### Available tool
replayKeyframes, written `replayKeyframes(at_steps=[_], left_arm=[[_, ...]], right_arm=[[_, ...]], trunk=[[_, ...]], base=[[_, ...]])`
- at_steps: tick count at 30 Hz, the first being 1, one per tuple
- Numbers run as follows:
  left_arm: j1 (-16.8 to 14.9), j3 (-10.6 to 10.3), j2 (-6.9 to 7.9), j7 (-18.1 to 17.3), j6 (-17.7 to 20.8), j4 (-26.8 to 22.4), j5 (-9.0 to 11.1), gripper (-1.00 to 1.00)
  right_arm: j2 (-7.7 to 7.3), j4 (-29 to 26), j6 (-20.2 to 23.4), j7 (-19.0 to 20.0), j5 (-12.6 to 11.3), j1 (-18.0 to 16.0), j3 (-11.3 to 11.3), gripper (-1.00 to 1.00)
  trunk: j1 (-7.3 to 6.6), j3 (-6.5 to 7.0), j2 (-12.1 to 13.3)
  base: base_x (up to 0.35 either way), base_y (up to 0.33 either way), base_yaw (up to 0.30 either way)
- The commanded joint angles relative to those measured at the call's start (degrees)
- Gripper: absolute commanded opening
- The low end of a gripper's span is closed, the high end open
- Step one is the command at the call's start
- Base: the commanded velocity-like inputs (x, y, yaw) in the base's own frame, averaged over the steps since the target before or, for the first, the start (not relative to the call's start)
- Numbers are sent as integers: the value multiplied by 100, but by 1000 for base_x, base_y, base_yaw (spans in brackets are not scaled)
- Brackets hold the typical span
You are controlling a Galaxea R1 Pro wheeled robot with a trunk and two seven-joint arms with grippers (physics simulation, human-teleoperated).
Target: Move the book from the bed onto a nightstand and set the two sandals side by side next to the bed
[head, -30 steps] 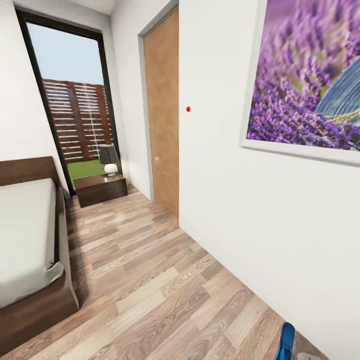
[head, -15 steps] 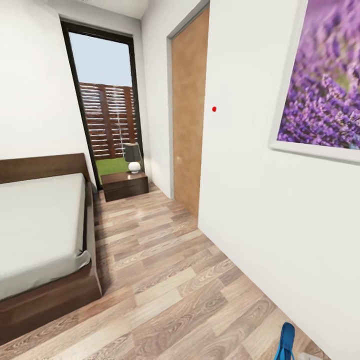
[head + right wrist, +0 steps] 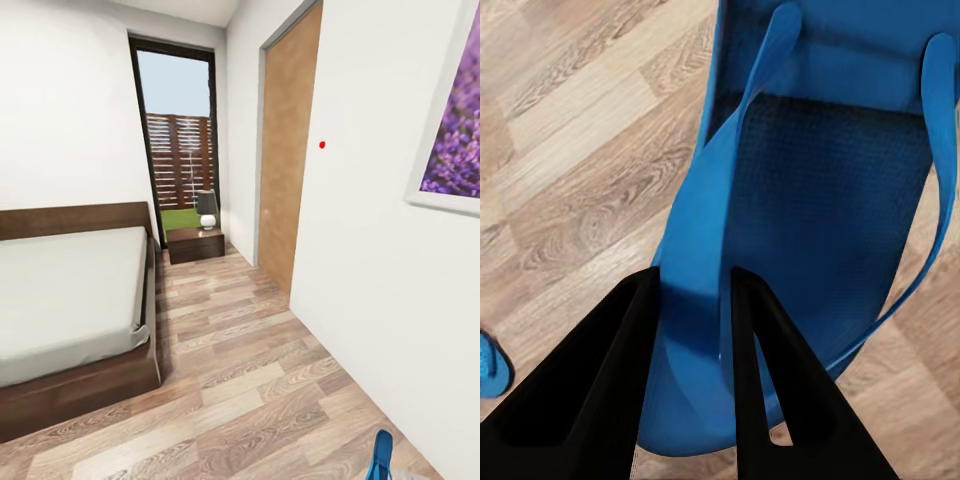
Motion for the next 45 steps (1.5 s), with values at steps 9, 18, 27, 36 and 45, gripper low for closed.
replayKeyframes(at_steps=[9,18,27,36,45], left_arm=[[-5,3,0,-28,2,6,36,100],[-5,-2,0,-28,2,6,36,100],[-5,-4,0,-28,2,6,36,100],[-5,-2,0,-28,2,6,36,100],[-5,-5,0,-31,2,6,36,100]], right_arm=[[-2,3,-20,26,-51,-2,41,-100],[-2,3,-20,39,-51,-2,41,-100],[-2,3,-20,37,-51,-2,41,-100],[-2,3,-20,35,-51,-2,41,-100],[-2,3,-20,35,-51,-4,41,-100]], trunk=[[0,-6,-3],[0,-6,-3],[0,-6,-3],[0,-6,-3],[0,-6,-3]], base=[[69,-62,291],[212,-188,185],[200,-183,3],[19,-31,155],[0,0,281]])
